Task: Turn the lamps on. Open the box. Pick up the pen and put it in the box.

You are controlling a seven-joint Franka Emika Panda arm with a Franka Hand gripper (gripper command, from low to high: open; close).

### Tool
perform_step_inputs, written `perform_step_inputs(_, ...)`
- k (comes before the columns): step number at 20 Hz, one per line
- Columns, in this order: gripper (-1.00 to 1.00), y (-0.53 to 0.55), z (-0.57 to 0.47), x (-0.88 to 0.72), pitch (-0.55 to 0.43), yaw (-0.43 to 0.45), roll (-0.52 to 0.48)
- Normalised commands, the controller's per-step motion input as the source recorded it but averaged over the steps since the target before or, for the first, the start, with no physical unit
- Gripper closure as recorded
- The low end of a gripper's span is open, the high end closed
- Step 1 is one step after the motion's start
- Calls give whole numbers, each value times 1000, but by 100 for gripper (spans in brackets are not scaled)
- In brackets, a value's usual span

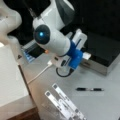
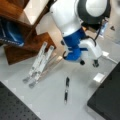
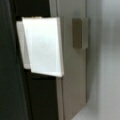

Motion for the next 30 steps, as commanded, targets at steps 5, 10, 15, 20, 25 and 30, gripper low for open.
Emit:
perform_step_inputs(5, -100, 59, -214, 218, -15, 71, 215)
perform_step_inputs(10, -100, 42, -122, 57, 17, 22, 263)
perform_step_inputs(15, -100, 90, -74, 39, -40, 5, 237)
perform_step_inputs(20, -100, 184, -93, 42, -53, -20, 206)
perform_step_inputs(25, -100, 121, -88, 48, -46, -23, 151)
perform_step_inputs(30, -100, 3, -31, 18, -19, -26, 130)
